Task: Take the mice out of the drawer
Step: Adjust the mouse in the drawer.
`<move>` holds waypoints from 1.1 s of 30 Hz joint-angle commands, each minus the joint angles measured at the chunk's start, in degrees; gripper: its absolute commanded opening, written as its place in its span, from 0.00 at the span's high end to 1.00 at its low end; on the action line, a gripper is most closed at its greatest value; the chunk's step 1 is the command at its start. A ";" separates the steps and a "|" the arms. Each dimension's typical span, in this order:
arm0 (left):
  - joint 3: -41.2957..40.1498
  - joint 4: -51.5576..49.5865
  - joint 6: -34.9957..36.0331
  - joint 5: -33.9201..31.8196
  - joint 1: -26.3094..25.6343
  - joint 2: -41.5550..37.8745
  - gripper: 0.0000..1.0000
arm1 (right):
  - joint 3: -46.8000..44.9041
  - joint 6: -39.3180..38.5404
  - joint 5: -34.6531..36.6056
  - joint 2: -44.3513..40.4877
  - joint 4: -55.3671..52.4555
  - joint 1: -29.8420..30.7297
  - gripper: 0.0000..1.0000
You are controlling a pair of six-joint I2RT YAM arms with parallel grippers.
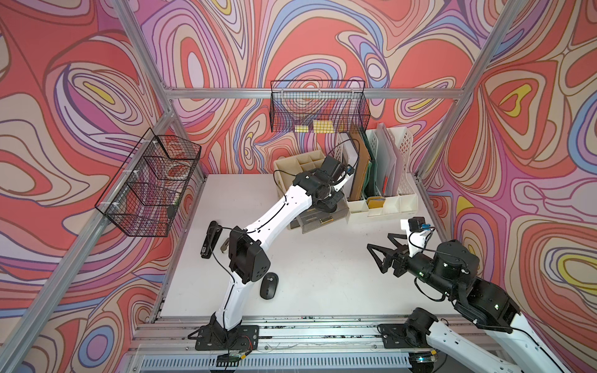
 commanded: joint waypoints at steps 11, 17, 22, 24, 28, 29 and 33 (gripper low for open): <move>-0.94 -0.02 3.20 -7.12 1.86 3.54 1.00 | 0.16 0.17 0.17 -0.42 0.07 0.09 0.02; -1.29 -2.20 2.72 -6.59 2.25 4.18 1.00 | 0.44 -0.09 0.06 -0.11 0.23 0.05 0.03; -1.52 -4.10 1.82 -6.74 2.32 3.23 1.00 | 0.51 -0.11 -0.07 0.07 0.26 0.03 0.03; -1.51 -5.58 1.24 -6.89 2.33 2.74 1.00 | 0.42 -0.11 -0.07 0.05 0.31 0.05 0.02; -2.08 -9.18 -0.77 -7.09 2.30 1.76 1.00 | 0.35 -0.18 -0.14 0.13 0.61 0.00 0.03; -2.47 -9.64 -1.31 -6.97 2.25 1.35 1.00 | 0.23 -0.18 -0.19 0.13 0.66 0.02 0.02; -3.74 -11.28 -2.92 -6.78 2.26 -0.26 1.00 | 0.16 -0.31 -0.48 0.58 0.88 0.02 0.02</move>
